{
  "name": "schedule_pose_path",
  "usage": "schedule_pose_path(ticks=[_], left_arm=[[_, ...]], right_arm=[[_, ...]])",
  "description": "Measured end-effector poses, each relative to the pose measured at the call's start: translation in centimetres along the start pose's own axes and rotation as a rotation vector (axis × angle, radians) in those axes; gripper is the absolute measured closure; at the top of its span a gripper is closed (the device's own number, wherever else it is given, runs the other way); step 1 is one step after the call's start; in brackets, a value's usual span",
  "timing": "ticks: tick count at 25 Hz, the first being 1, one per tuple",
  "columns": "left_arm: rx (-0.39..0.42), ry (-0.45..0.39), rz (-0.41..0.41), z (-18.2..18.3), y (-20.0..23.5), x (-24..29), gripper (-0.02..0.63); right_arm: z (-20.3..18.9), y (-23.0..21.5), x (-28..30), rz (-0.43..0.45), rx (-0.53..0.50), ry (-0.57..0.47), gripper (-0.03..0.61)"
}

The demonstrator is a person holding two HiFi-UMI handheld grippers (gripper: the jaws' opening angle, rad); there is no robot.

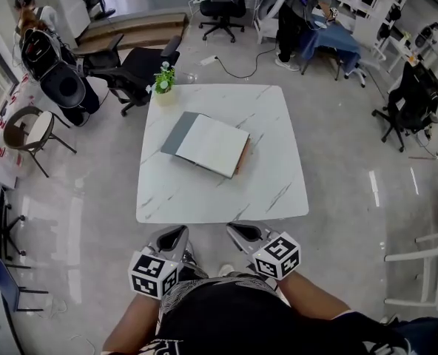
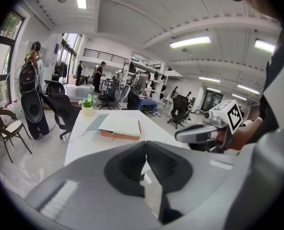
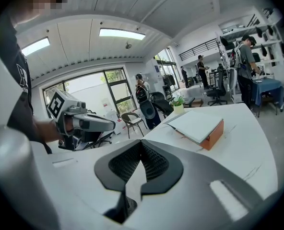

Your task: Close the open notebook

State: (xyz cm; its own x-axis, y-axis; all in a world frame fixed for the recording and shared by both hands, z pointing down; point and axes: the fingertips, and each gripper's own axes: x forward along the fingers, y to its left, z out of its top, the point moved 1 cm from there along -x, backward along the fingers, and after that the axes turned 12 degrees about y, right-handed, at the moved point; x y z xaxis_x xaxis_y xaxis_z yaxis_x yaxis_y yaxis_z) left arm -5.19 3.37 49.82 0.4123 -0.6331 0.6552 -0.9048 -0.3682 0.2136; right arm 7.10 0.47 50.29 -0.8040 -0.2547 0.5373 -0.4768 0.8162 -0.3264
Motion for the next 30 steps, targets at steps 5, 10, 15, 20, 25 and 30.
schedule_pose_path(ticks=[5,10,15,20,25,30], left_arm=[[0.005,-0.008,-0.022,2.1,2.3,0.9,0.555],[0.021,-0.019,-0.043,4.4,5.5,2.0,0.555],[0.052,-0.017,-0.071,6.3,8.0,2.5,0.555],[0.088,-0.013,-0.101,7.5,10.3,2.9,0.555],[0.112,-0.004,-0.141,8.3,12.5,3.5,0.555],[0.132,0.006,-0.182,8.6,14.6,4.1,0.555]], right_arm=[[2.1,-1.1,1.7,-0.022,0.0,0.01,0.578],[4.6,-2.2,4.2,-0.043,0.0,0.012,0.578],[7.0,-3.1,6.0,-0.076,-0.003,0.009,0.578],[8.5,-3.4,8.1,-0.1,0.027,-0.001,0.578],[9.8,-3.6,10.1,-0.135,0.057,-0.009,0.578],[10.6,-4.3,11.6,-0.194,0.088,-0.024,0.578]])
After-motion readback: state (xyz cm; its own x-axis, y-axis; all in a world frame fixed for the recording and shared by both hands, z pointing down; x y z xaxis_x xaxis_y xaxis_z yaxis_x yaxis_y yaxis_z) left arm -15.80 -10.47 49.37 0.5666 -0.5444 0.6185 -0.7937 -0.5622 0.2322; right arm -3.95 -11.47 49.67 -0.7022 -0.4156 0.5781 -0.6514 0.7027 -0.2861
